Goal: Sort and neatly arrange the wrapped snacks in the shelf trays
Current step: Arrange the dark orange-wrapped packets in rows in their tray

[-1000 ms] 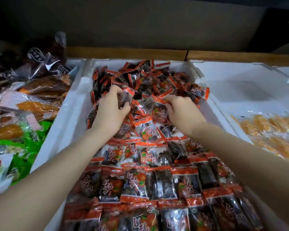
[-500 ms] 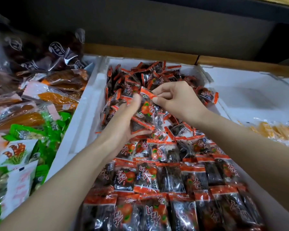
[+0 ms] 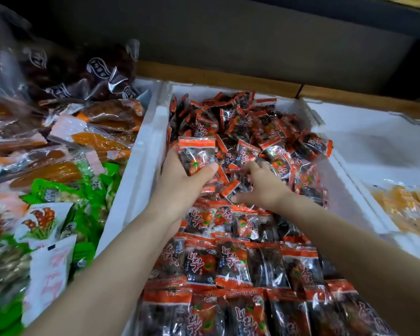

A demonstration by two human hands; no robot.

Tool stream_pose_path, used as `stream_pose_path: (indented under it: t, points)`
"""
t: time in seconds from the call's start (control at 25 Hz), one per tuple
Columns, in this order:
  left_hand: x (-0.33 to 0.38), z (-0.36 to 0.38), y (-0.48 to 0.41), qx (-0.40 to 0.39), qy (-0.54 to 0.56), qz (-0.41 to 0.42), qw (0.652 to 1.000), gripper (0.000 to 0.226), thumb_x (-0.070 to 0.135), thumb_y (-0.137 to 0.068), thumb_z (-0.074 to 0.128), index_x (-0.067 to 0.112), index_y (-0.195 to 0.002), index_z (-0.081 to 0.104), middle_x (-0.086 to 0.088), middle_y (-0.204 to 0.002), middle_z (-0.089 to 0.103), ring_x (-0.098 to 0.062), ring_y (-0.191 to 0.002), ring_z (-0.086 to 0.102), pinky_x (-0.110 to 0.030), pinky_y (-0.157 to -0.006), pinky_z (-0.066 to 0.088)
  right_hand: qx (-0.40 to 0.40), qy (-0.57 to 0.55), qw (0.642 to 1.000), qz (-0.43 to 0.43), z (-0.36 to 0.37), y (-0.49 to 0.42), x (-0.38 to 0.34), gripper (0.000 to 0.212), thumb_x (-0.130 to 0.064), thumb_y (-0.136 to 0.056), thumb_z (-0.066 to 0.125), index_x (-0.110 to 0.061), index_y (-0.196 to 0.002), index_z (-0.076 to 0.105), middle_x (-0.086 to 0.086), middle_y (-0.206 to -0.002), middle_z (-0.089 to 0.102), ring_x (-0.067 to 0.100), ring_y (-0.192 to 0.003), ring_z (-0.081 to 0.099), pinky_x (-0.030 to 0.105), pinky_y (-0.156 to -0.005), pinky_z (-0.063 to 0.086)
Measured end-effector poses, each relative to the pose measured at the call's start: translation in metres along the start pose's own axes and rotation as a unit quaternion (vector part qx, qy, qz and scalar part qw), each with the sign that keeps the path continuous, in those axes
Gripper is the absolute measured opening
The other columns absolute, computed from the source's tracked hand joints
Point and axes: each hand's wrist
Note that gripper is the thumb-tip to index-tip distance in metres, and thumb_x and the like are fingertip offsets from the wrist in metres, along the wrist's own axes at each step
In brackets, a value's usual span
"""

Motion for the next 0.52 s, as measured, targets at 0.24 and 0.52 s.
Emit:
stream_pose_path:
  t: [0.24,0.52]
  points:
    - [-0.001,-0.001,0.001,-0.022,0.006,-0.01,1.0,0.041,0.025,-0.085,0.068,0.025,-0.121,0.049,0.008,-0.111,0.064,-0.009,-0.102,0.062,-0.027,-0.083,0.049,0.005,0.04,0.998,-0.043,0.002,0.0,-0.009,0.041,-0.023,-0.079,0.074,-0.021,-0.109,0.046,0.005,-0.112,0.042,0.019,-0.088,0.046,0.025,-0.075,0.038]
    - [0.002,-0.003,0.002,-0.036,0.022,-0.025,0.999,0.042,0.026,-0.084,0.069,0.028,-0.12,0.048,0.014,-0.108,0.061,-0.004,-0.1,0.058,-0.022,-0.074,0.045,0.003,0.001,1.0,-0.015,0.001,0.005,-0.01,0.064,-0.021,-0.077,0.076,-0.014,-0.13,0.04,0.007,-0.122,0.048,0.022,-0.104,0.051,0.028,-0.087,0.042]
Point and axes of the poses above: each hand's wrist, its own y-axis away from the middle knuckle, its own z-axis out of the palm, x = y × z
